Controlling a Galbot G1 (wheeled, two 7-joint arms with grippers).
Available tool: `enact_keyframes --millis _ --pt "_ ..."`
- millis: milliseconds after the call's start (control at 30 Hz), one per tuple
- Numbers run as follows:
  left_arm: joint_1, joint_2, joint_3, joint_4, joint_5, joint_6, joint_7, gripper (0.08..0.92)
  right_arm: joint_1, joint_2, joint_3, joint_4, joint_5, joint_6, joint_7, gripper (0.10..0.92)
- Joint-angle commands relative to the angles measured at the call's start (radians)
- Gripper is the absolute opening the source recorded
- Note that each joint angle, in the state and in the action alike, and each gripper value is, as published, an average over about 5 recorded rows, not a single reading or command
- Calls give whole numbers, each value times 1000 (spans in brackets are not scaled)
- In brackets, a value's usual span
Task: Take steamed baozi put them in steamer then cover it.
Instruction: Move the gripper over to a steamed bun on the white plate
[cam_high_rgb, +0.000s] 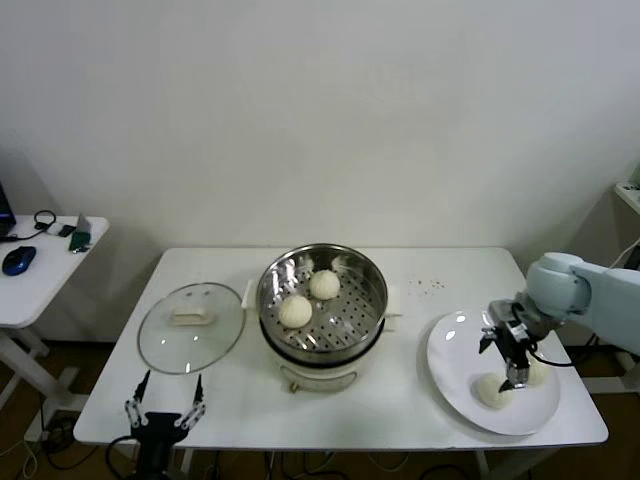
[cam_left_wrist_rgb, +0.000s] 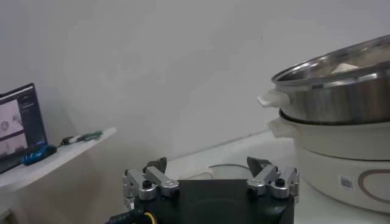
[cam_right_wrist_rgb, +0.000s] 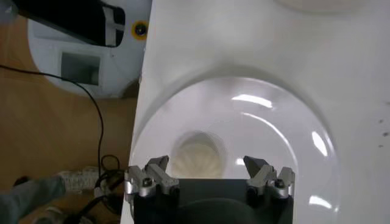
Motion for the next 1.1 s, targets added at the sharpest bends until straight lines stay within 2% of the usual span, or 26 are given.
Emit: enact_keyframes --millis 33,1100 --pt "1 -4 1 4 6 0 -1 823 -230 -55 156 -44 -120 12 -4 823" --pt "-7 -4 -2 10 16 8 -3 823 -353 35 283 -142 -177 31 13 814"
